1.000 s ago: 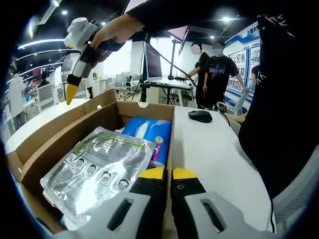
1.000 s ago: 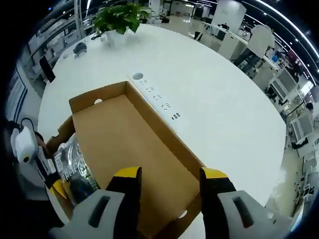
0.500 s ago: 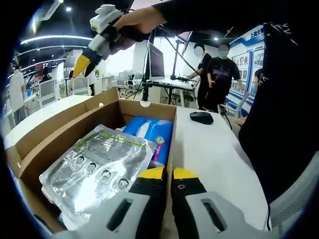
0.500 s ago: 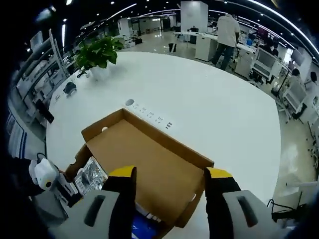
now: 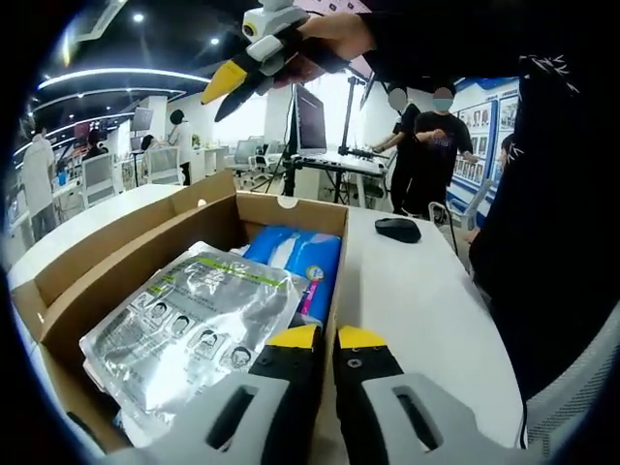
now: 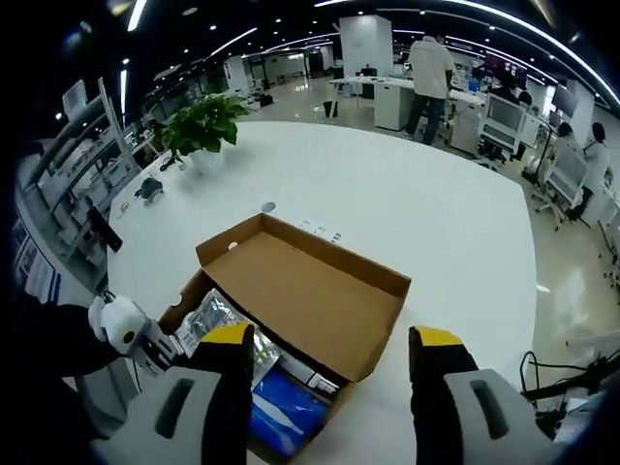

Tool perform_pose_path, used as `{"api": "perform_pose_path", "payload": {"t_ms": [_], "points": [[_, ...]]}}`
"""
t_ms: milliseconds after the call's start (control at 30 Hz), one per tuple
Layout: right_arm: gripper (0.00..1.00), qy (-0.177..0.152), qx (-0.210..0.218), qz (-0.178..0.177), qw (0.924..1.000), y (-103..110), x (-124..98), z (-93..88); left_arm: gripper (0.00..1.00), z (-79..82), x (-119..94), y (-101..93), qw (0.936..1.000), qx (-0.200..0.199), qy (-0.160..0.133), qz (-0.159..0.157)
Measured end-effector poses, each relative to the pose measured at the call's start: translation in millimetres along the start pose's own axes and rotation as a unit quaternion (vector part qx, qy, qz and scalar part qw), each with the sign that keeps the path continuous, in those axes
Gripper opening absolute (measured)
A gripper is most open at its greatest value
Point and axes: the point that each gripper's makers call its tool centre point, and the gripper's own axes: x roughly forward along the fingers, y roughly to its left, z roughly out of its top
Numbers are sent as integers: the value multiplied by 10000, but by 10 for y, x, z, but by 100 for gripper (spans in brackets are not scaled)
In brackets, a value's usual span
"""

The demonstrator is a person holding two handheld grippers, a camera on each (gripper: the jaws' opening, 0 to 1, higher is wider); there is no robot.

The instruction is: Operate the shoe box by opening the lid, removing the specified soft item, and placing it in the target area until the item is outside and the box remains undamaged.

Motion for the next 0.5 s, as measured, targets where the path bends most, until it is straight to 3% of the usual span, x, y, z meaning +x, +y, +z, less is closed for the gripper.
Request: {"api": "perform_pose_path", "payload": {"t_ms": [500], "points": [[67, -264, 223, 63, 9994, 110, -384, -217, 3, -30, -12, -9, 9999, -95, 100, -92]]}}
